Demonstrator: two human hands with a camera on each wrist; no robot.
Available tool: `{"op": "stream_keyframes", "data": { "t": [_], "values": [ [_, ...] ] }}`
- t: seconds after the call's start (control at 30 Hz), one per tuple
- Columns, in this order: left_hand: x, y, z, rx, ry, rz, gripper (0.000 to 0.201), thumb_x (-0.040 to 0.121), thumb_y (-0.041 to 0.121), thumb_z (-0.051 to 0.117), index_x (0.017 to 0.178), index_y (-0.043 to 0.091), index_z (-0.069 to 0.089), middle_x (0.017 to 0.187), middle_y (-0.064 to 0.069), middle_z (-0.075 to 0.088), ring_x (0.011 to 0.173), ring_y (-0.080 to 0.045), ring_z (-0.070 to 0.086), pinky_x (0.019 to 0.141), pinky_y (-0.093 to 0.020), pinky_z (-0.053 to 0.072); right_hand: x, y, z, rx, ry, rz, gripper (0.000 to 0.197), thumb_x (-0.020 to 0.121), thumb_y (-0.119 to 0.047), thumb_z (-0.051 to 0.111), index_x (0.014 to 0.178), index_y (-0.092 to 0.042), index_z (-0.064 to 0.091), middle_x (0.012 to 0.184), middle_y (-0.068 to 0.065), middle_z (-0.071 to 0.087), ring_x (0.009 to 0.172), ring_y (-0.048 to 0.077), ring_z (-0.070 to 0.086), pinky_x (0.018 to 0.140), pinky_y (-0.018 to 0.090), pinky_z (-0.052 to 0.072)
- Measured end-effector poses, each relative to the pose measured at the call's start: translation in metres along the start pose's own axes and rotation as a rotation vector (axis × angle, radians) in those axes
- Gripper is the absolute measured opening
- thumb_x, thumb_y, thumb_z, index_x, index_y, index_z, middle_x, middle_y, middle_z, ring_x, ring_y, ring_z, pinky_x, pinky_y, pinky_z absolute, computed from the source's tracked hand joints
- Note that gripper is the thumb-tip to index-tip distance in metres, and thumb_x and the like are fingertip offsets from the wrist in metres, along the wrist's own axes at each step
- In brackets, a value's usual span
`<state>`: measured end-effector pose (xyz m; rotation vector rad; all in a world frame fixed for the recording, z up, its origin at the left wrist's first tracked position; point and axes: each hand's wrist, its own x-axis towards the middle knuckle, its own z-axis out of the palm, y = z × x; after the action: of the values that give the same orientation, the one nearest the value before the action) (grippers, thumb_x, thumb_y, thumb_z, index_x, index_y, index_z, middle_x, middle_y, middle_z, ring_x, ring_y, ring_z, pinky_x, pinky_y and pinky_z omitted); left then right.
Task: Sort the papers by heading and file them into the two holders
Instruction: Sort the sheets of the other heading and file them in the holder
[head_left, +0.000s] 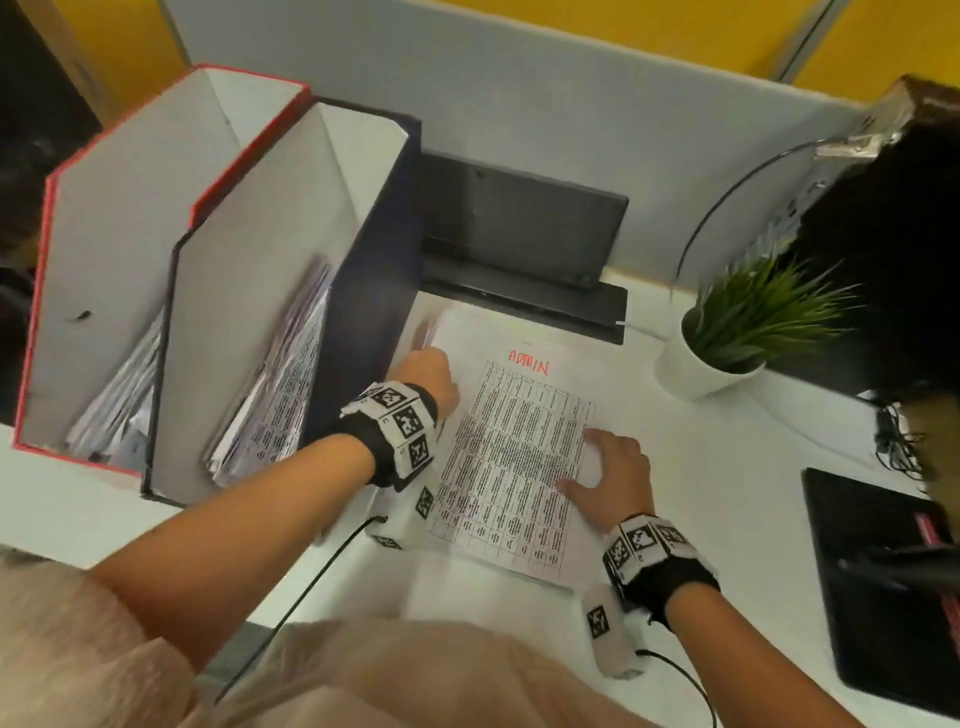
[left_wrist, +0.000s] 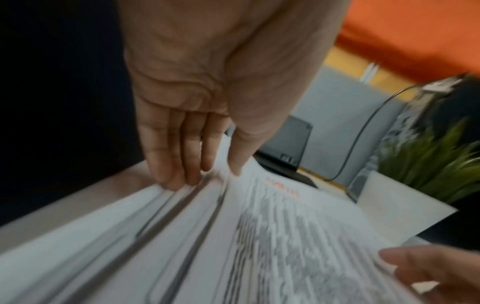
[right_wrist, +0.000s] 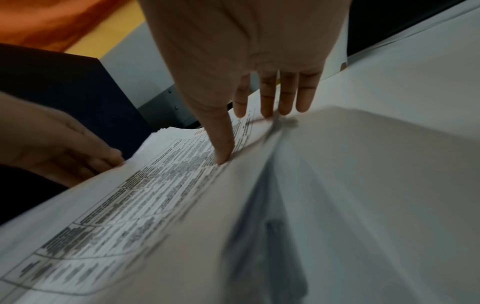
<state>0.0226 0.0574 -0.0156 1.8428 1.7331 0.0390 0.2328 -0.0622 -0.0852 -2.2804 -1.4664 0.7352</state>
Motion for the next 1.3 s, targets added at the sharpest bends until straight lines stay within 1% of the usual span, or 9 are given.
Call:
{"op": "stream_keyframes", "data": {
  "t": [0.13,0.23,0.47,0.63,0.7,0.8,1.0,1.13,1.3],
  "values": [
    [0.010,-0.021,0.023,-0.029,0.003,-0.105,0.032,0.083,0.034,0.066,0.074,0.004,0.060,0.067,-0.005,0.060,0.056,-0.017,0.054,0.045,-0.022,0.037,-0.005,-0.002,0.002,-0.057,-0.055,-0.064,0.071,0.070,-0.035,0.078,0.133,-0.026,0.045,0.136,0.000,0.044,0.128,0.020,0.033,0.107,0.031,0.027],
    [0.012,-0.026,0.028,-0.094,0.079,-0.085,0.043,0.075,0.037,0.074,0.053,0.012,0.047,0.051,0.000,0.049,0.043,-0.010,0.047,0.038,-0.017,0.031,-0.007,-0.007,0.004,-0.045,-0.143,-0.117,0.072,0.072,-0.034,0.077,0.135,-0.026,0.042,0.141,-0.003,0.041,0.132,0.018,0.030,0.109,0.031,0.024],
    [0.008,-0.021,0.027,-0.076,0.138,-0.032,0.039,0.087,0.023,0.064,0.056,0.008,0.046,0.067,-0.006,0.049,0.056,-0.020,0.049,0.051,-0.028,0.042,-0.001,-0.012,0.000,0.080,-0.132,-0.073,0.067,0.074,-0.029,0.076,0.134,-0.028,0.045,0.139,-0.005,0.044,0.132,0.016,0.032,0.108,0.026,0.024],
    [-0.010,-0.020,0.029,-0.246,0.335,0.267,0.021,0.091,0.009,0.056,0.109,0.002,0.065,0.106,-0.012,0.061,0.097,-0.024,0.059,0.084,-0.029,0.048,0.009,-0.011,-0.012,0.326,-0.120,0.057,0.065,0.076,-0.024,0.075,0.132,-0.022,0.043,0.121,0.001,0.055,0.117,0.014,0.047,0.093,0.023,0.036],
    [-0.014,-0.017,0.031,-0.526,0.258,0.225,0.026,0.091,0.004,0.055,0.116,0.007,0.061,0.108,-0.005,0.063,0.092,-0.015,0.061,0.080,-0.019,0.052,0.013,-0.012,-0.016,0.480,-0.085,0.154,0.069,0.075,-0.022,0.076,0.133,-0.021,0.039,0.110,0.001,0.054,0.110,0.018,0.052,0.085,0.024,0.041],
    [-0.017,-0.013,0.034,-0.768,0.091,0.145,0.027,0.089,-0.004,0.049,0.096,0.018,0.062,0.092,0.001,0.062,0.079,-0.013,0.058,0.065,-0.018,0.048,0.016,-0.010,-0.021,0.611,-0.043,0.255,0.074,0.071,-0.019,0.080,0.132,-0.024,0.038,0.105,0.003,0.053,0.095,0.017,0.055,0.065,0.017,0.042],
    [-0.010,-0.008,0.026,-0.921,-0.074,0.053,0.037,0.083,-0.017,0.044,0.065,0.011,0.062,0.091,-0.013,0.065,0.100,-0.031,0.059,0.101,-0.045,0.042,0.010,0.001,-0.018,0.659,0.081,0.280,0.083,0.064,-0.011,0.084,0.133,-0.015,0.037,0.109,0.005,0.049,0.099,0.018,0.050,0.084,0.022,0.042],
    [0.000,-0.014,0.021,-0.765,-0.078,0.059,0.039,0.085,-0.014,0.036,0.080,0.008,0.068,0.095,-0.011,0.068,0.094,-0.022,0.061,0.096,-0.041,0.047,0.008,0.002,-0.022,0.713,0.047,0.166,0.012,0.075,0.005,0.070,0.083,0.001,0.062,0.072,0.004,0.056,0.065,0.008,0.051,0.050,0.000,0.040],
    [0.017,-0.021,0.020,-0.466,0.138,-0.078,0.012,0.087,0.009,0.062,0.095,0.002,0.067,0.102,-0.015,0.068,0.092,-0.027,0.066,0.081,-0.038,0.056,0.008,0.002,-0.020,0.987,0.029,0.263,0.036,0.078,0.023,0.042,0.063,-0.006,0.055,0.064,0.008,0.051,0.056,0.016,0.047,0.038,0.009,0.039]
  ]
}}
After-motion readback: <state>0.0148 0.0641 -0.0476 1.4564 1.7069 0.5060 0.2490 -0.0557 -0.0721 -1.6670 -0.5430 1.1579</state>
